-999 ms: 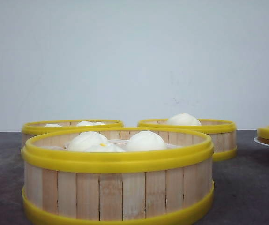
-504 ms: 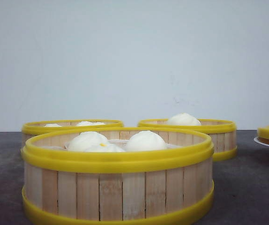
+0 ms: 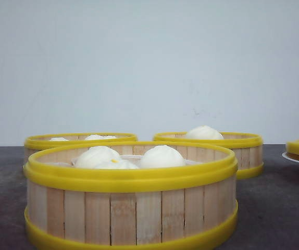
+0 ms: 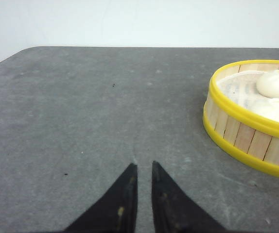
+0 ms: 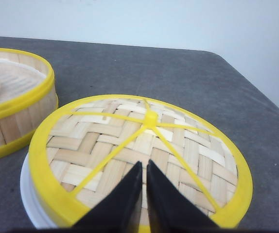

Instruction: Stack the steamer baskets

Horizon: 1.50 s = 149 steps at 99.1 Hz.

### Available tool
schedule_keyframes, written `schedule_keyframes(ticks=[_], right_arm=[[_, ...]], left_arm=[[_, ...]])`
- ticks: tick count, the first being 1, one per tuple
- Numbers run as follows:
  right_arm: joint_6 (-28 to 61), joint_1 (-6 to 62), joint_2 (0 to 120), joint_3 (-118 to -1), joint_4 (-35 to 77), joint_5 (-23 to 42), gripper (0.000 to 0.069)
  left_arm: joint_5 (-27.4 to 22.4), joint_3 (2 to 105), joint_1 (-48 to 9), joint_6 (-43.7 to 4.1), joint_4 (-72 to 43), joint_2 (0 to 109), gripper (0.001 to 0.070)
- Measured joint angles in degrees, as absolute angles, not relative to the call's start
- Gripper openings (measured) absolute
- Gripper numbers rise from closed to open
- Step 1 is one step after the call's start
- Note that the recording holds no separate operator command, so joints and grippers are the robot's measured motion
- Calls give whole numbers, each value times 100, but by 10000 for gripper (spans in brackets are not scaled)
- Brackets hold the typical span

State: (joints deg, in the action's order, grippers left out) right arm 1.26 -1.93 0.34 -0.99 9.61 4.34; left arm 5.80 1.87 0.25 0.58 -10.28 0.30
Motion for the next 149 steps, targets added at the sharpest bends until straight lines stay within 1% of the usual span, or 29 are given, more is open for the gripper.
schedule_keyframes(ticks=[77,84,97,103,118,127,140,149], right_arm=[[123,-193,34,-99,961,434,11],[27,-193,34,-99,961,397,11],[-395,-193,34,-97,961,305,11],[-786,-193,34,-97,963,276,11],[-1798,-193,34,-97,976,242,11],[-2167,-193,34,-97,969,178,11],[-2630,-193,34,-97,972,152,10],[-2842,-193,36,-183,1035,202,9]], left_arm=[[580,187,25,25,-1028,30,27],[576,187,25,-202,-1028,30,27],[576,187,25,-1048,-1028,30,27],[576,187,25,-1297,-1028,30,27],[576,187,25,-1511,-1028,30,27],[576,187,25,-1660,-1026,30,27],[576,187,25,-2104,-1024,30,25],[578,242,25,-2239,-1105,30,25]])
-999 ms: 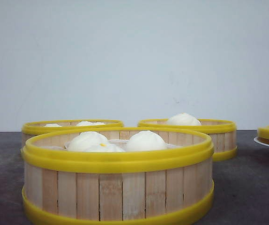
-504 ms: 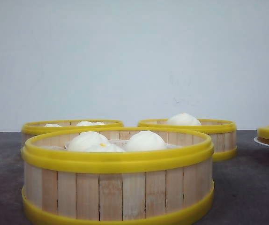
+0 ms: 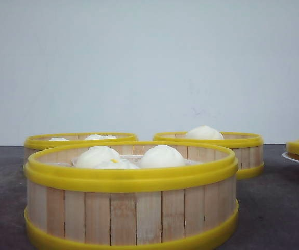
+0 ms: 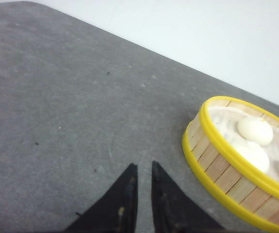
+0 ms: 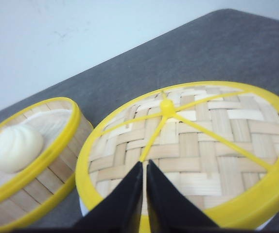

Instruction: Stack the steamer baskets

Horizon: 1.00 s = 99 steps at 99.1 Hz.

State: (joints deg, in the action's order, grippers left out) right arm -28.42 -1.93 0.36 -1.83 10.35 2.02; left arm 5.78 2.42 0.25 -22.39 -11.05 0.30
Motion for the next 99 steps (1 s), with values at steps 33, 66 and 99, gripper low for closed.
schedule_keyframes(ticks=[33,66,99], right_arm=[[-2803,-193,1258,-2292,1151,478,9],[-1391,-174,3251,-4827,2443,89,9],[-1179,73,3380,-4882,2641,-305,462]], left_arm=[[615,2169,25,-2333,-1271,908,25],[318,4567,23,-1938,-2075,2856,28],[-473,4633,-49,-1566,-2206,3647,296]])
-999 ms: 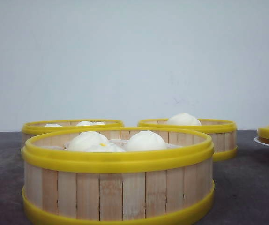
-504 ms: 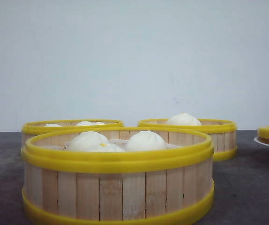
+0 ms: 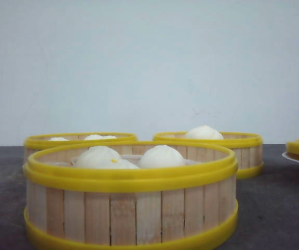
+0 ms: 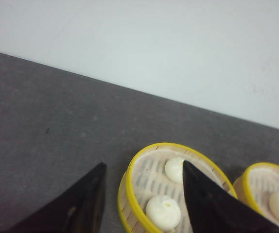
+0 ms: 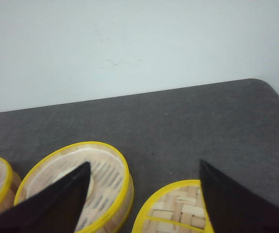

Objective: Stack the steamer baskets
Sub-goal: 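Lower the left gripper onto the rim of the bun-filled steamer basket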

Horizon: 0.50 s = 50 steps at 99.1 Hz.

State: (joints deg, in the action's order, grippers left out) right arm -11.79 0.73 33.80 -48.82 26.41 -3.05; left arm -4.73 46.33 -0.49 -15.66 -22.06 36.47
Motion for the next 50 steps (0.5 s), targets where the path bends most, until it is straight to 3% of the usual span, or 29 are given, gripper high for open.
schedule_keyframes(ticks=[50], right_arm=[[-1179,294,3380,-4882,2639,-327,477]], left_arm=[[-462,5909,-819,-950,-2443,6523,296]])
